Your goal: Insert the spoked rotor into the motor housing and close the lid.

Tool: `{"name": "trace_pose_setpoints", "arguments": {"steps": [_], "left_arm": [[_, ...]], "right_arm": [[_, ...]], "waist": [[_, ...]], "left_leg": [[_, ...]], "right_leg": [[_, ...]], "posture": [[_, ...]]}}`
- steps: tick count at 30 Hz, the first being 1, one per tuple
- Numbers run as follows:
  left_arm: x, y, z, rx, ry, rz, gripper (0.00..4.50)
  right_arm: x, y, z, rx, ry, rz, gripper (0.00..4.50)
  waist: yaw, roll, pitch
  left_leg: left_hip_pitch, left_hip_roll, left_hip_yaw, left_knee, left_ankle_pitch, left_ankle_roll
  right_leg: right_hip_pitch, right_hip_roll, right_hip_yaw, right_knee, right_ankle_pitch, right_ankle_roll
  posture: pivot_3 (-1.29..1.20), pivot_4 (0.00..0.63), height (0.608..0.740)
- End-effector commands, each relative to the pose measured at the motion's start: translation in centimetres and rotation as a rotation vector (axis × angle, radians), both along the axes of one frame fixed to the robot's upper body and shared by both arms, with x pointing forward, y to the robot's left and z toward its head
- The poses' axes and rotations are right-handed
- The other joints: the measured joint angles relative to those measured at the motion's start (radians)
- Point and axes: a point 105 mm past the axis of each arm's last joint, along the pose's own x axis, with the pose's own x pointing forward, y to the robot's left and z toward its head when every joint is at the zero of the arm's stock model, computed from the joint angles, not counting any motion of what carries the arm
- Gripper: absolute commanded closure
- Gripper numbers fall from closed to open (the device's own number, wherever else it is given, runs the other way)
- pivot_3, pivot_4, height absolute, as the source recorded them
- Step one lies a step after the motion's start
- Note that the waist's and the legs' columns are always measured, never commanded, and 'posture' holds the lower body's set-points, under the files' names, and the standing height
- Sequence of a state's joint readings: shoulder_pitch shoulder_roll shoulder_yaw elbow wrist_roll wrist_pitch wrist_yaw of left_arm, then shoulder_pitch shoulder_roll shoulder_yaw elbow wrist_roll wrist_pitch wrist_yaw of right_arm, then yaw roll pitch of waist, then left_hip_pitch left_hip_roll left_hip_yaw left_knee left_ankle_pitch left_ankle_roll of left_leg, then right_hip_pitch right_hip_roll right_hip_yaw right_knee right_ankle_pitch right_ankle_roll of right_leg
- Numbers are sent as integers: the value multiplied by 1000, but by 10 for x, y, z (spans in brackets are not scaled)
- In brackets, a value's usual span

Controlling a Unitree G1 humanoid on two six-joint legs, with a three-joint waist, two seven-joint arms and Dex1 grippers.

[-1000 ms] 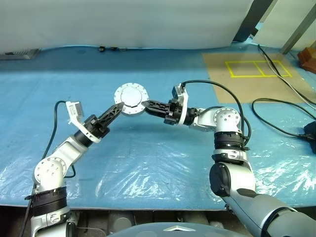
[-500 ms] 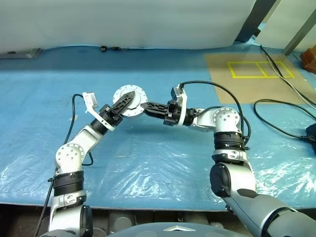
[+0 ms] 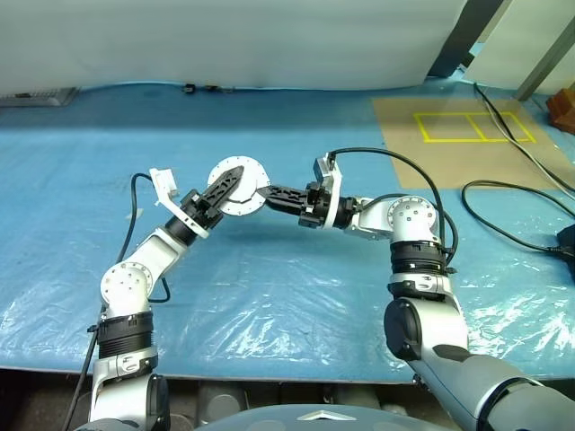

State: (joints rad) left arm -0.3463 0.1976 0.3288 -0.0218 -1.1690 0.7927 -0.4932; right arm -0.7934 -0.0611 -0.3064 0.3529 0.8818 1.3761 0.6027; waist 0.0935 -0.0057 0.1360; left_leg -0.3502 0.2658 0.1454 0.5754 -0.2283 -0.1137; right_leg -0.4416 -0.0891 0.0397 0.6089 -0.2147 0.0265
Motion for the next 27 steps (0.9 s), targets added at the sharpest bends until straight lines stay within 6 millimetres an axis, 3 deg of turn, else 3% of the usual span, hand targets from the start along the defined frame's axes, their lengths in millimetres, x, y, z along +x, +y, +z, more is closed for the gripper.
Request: {"name": "trace_pose_setpoints", "arguments": {"steps": [1, 6, 13, 21, 27], "left_arm": [[1, -11, 7, 43, -16, -24, 1836], [8, 1, 8, 45, -17, 35, 1836], [18, 37, 19, 28, -41, 185, 1836], [20, 103, 40, 104, -95, 560, 1836], [8, 150, 29, 215, -52, 786, 1836]], "right_arm": [[8, 2, 17, 6, -114, -68, 2940], [6, 2, 15, 30, -63, -37, 1355], [8, 3, 14, 36, -56, -37, 1355], [10, 4, 11, 24, -53, -44, 1355], [32, -10, 2, -84, -165, -204, 1355]], "waist": [[1, 0, 0], [0, 0, 0], [-4, 0, 0], [-4, -1, 0], [-3, -3, 0]], "left_leg": [[0, 0, 0, 0, 0, 0], [1, 0, 0, 1, 0, 0], [0, 0, 0, 0, 0, 0], [0, 0, -2, 1, 0, 0], [0, 0, -3, 1, 0, 0]], "right_leg": [[0, 0, 0, 0, 0, 0], [0, 0, 0, 0, 0, 0], [0, 0, 0, 0, 0, 0], [0, 0, -1, 0, 0, 0], [0, 0, -2, 0, 0, 0]], "posture": [[0, 150, 740], [0, 150, 740], [0, 150, 740], [0, 150, 740], [0, 150, 740]]}}
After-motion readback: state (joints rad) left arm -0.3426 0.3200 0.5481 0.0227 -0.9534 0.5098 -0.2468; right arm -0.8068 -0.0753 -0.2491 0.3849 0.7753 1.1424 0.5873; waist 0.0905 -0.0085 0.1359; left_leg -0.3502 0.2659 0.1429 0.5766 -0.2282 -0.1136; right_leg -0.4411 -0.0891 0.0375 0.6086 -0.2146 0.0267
